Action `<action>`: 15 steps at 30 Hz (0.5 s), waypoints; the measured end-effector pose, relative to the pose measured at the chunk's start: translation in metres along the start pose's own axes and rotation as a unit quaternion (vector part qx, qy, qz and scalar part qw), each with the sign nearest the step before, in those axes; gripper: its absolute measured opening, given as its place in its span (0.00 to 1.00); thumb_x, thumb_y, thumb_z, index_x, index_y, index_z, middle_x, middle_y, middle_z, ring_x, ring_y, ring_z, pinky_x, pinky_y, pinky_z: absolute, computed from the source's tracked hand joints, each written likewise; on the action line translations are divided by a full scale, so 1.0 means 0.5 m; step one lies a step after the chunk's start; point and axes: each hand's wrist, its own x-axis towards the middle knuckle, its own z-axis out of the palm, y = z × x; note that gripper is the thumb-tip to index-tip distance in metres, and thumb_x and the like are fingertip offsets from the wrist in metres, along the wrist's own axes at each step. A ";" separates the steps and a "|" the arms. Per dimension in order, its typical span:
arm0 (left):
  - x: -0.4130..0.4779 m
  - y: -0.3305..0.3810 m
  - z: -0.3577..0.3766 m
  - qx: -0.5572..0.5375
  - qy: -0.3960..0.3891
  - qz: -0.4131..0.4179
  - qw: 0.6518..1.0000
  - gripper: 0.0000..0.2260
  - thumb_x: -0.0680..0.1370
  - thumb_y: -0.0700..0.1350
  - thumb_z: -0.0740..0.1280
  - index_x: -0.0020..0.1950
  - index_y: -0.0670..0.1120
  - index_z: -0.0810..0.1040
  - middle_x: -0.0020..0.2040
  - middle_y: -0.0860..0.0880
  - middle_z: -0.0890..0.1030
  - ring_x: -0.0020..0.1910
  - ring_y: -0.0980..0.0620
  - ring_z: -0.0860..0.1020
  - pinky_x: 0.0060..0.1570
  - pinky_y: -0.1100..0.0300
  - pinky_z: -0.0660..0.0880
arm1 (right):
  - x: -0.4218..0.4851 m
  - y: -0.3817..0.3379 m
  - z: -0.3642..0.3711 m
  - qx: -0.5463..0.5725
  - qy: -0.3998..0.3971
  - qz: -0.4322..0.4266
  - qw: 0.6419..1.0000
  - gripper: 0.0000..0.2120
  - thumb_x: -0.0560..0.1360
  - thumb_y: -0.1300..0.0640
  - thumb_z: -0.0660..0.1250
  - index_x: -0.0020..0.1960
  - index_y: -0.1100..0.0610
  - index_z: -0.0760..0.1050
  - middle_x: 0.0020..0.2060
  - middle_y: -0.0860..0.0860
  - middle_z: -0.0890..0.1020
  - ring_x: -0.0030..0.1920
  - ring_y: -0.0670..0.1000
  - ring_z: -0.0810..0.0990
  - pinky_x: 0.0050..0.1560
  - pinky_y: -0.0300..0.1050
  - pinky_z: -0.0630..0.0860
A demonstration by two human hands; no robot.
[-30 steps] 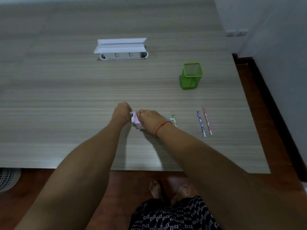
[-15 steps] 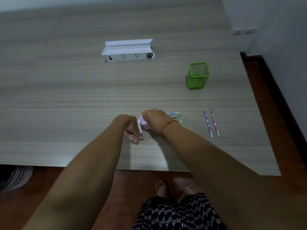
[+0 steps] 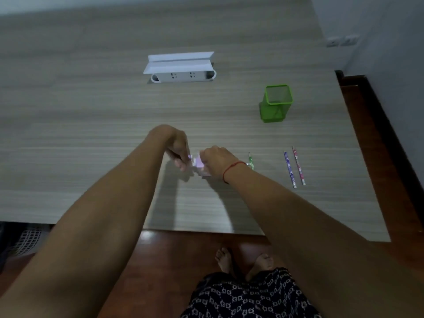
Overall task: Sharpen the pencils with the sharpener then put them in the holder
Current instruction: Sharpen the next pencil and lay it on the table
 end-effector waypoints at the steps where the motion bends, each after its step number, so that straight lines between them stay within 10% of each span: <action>1: -0.002 -0.003 0.014 -0.008 -0.059 -0.020 0.998 0.08 0.75 0.40 0.69 0.51 0.37 0.82 0.31 0.53 0.84 0.38 0.58 0.81 0.55 0.64 0.76 | -0.004 -0.002 -0.002 -0.008 -0.001 -0.004 1.000 0.12 0.72 0.54 0.68 0.52 0.59 0.77 0.54 0.61 0.81 0.55 0.61 0.80 0.51 0.46 0.74; 5: 0.048 -0.011 0.115 -0.053 -0.086 -0.039 0.994 0.06 0.78 0.41 0.67 0.41 0.43 0.79 0.27 0.53 0.83 0.30 0.62 0.81 0.38 0.70 0.79 | -0.012 -0.004 -0.005 -0.004 0.008 -0.023 1.000 0.07 0.74 0.55 0.65 0.49 0.57 0.76 0.55 0.61 0.80 0.55 0.61 0.79 0.52 0.47 0.74; 8: 0.092 -0.019 0.148 -0.131 0.130 -0.040 0.982 0.11 0.77 0.37 0.65 0.34 0.38 0.74 0.18 0.49 0.77 0.18 0.59 0.77 0.21 0.67 0.75 | -0.015 -0.001 -0.006 0.008 0.007 -0.029 1.000 0.07 0.75 0.55 0.63 0.42 0.57 0.74 0.56 0.63 0.80 0.56 0.62 0.79 0.52 0.47 0.73; 10: 0.106 -0.027 0.144 -0.091 0.271 -0.025 0.958 0.07 0.71 0.37 0.70 0.36 0.33 0.80 0.29 0.40 0.83 0.32 0.49 0.84 0.35 0.58 0.81 | -0.016 0.001 -0.004 0.012 0.004 -0.031 0.999 0.13 0.76 0.53 0.62 0.34 0.51 0.66 0.56 0.63 0.80 0.56 0.62 0.79 0.51 0.47 0.73; 15: 0.074 -0.013 0.091 -0.016 0.388 0.057 0.920 0.08 0.71 0.39 0.70 0.44 0.35 0.84 0.43 0.32 0.83 0.46 0.39 0.83 0.48 0.52 0.78 | -0.013 -0.009 0.006 0.017 0.007 -0.003 1.000 0.16 0.76 0.55 0.61 0.60 0.62 0.75 0.58 0.62 0.80 0.57 0.60 0.80 0.55 0.47 0.74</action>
